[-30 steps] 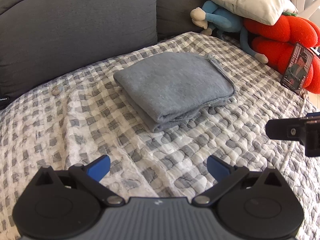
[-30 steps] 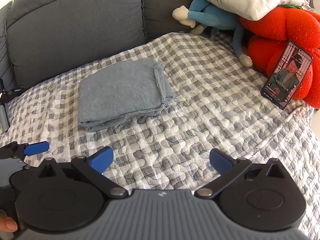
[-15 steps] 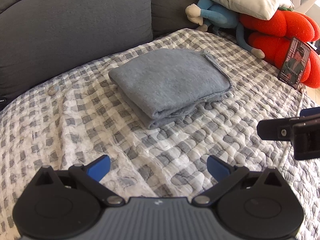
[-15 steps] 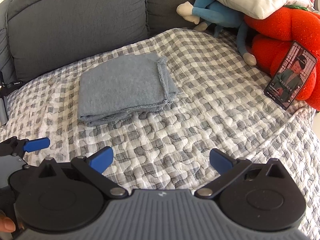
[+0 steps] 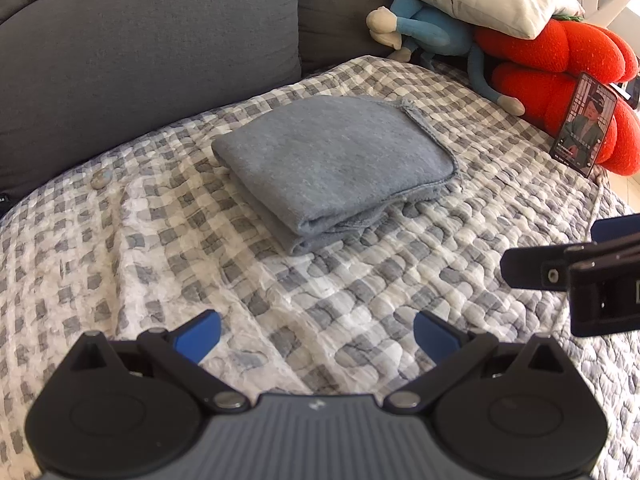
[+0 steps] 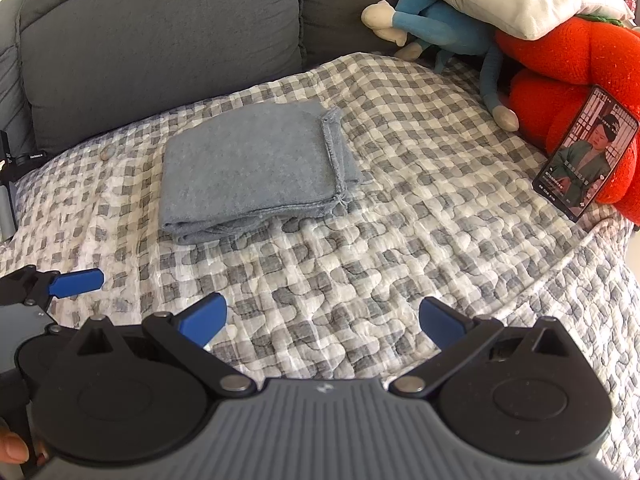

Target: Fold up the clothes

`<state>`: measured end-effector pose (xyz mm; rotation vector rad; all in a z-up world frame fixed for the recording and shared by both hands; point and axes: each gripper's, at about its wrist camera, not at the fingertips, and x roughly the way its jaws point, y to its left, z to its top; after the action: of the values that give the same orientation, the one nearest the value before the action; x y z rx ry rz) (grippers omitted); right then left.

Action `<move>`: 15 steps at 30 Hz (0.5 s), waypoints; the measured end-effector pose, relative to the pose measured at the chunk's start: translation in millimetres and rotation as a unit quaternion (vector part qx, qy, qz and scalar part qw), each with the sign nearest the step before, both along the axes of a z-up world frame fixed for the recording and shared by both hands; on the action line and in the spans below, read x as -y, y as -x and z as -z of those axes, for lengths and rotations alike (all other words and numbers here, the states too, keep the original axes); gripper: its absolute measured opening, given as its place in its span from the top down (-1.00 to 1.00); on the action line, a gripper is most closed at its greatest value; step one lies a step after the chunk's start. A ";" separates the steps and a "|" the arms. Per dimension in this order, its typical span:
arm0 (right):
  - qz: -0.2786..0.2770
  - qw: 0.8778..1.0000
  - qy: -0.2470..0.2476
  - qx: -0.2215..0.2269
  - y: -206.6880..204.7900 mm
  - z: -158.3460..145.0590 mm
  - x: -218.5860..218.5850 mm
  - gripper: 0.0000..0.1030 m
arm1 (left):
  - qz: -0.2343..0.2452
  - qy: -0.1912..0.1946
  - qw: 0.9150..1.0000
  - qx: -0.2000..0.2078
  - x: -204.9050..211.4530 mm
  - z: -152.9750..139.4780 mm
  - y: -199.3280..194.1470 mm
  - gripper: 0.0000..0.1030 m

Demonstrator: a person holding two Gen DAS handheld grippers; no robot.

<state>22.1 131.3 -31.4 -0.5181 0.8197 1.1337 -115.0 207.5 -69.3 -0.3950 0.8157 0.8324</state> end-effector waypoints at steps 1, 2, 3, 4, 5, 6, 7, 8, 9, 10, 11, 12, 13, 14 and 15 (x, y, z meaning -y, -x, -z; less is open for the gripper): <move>-0.001 1.000 0.000 -0.001 0.2 -0.1 -0.1 -1.00 | 0.000 0.000 1.000 0.000 0.2 0.1 -0.1 -0.99; -0.001 1.000 0.000 -0.001 0.3 0.0 -0.3 -1.00 | 0.001 0.000 1.000 0.000 0.3 0.1 -0.2 -0.99; -0.002 1.000 0.000 -0.001 0.5 0.2 -0.7 -1.00 | 0.001 0.000 1.000 0.000 0.4 0.2 -0.2 -0.99; -0.002 1.000 0.000 -0.002 0.6 0.5 -1.0 -1.00 | 0.001 0.000 1.000 0.000 0.5 0.3 -0.2 -0.99; -0.002 1.000 0.000 -0.002 0.7 0.5 -1.4 -1.00 | 0.002 0.000 1.000 -0.001 0.3 0.4 -0.3 -0.99; -0.002 1.000 0.000 -0.002 1.0 0.5 -1.9 -1.00 | 0.002 0.000 1.000 -0.001 0.0 0.5 -0.3 -0.99; -0.002 1.000 0.001 -0.002 1.1 0.4 -2.4 -1.00 | 0.002 0.000 1.000 -0.001 -0.2 0.5 -0.4 -0.99; -0.002 1.000 0.001 -0.002 1.1 0.5 -2.7 -1.00 | 0.002 0.000 1.000 -0.001 -0.3 0.5 -0.6 -0.99; -0.002 1.000 0.001 -0.002 1.2 0.6 -2.9 -1.00 | 0.002 0.000 1.000 -0.001 0.1 0.5 -0.4 -0.99; -0.003 1.000 0.001 -0.002 1.3 0.7 -3.2 -1.00 | 0.002 0.000 1.000 -0.001 0.4 0.6 -0.3 -0.99; -0.003 1.000 0.002 -0.003 1.4 1.0 -3.5 -1.00 | 0.002 0.001 1.000 -0.001 0.7 0.6 -0.1 -0.99; -0.003 1.000 0.003 -0.003 1.5 1.4 -3.8 -1.00 | 0.002 0.001 1.000 -0.001 0.9 0.6 0.0 -0.99; -0.003 1.000 0.004 -0.003 1.7 1.8 -4.2 -1.00 | 0.002 0.001 1.000 -0.001 0.9 0.6 0.1 -0.99; -0.003 1.000 0.005 -0.002 2.1 2.2 -4.7 -1.00 | 0.002 0.001 1.000 -0.001 0.9 0.5 0.1 -0.99; -0.004 1.000 0.006 -0.002 2.4 2.6 -4.9 -1.00 | 0.002 0.001 1.000 -0.001 0.8 0.6 0.1 -0.99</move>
<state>19.8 136.2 -34.0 -0.5297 0.8283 1.1391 -115.1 206.7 -69.9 -0.3938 0.8186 0.8288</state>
